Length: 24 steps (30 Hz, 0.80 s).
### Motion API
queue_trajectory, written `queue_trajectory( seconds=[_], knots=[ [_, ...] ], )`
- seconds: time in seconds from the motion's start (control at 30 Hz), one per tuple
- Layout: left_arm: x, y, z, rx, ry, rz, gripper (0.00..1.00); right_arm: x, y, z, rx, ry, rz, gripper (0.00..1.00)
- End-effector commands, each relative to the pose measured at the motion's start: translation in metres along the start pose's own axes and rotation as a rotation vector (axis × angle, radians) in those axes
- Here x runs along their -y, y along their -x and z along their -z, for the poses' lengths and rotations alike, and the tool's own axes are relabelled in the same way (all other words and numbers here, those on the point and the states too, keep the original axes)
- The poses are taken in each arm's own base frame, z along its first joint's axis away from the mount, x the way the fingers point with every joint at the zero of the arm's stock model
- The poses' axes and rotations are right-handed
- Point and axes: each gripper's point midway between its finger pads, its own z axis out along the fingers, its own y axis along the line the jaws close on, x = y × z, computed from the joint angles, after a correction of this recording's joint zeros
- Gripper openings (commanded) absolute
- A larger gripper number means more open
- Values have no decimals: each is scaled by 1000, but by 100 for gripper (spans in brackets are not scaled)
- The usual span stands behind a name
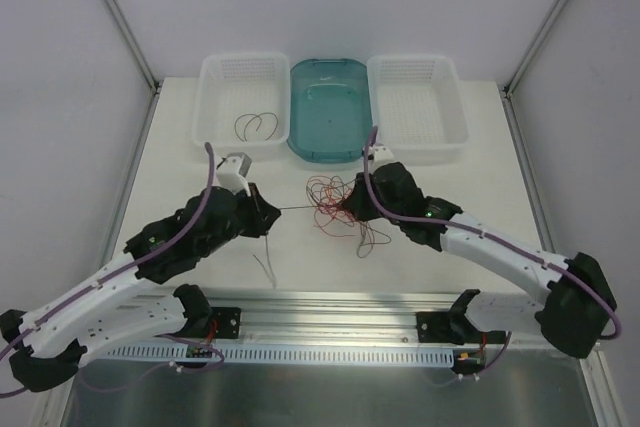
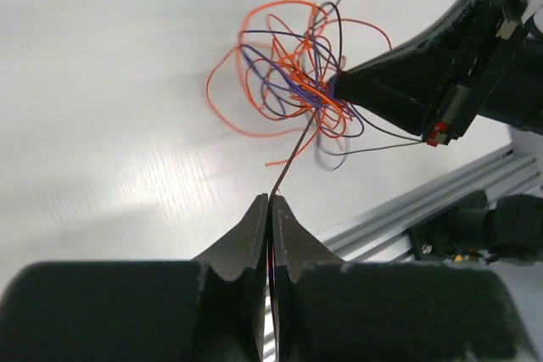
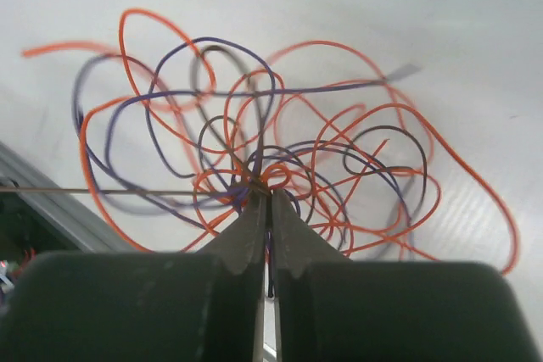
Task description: Untangle the cables
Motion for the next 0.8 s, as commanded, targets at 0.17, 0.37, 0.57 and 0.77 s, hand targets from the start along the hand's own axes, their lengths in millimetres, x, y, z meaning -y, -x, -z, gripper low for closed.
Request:
queue_trajectory(
  seconds=[0.17,0.37,0.57,0.77],
  knots=[
    [-33,99,91,321,142,-54,0,169,-17,101,-18,-633,-86,2],
    [-46,99,91,314,218,-82,0,176,5,150,70,-685,-94,12],
    [-39,83,66,215,213,-93,0,124,25,146,115,-382,-76,45],
    [-34,30,18,38,178,-50,0,107,6,122,26,-258,-83,54]
  ],
)
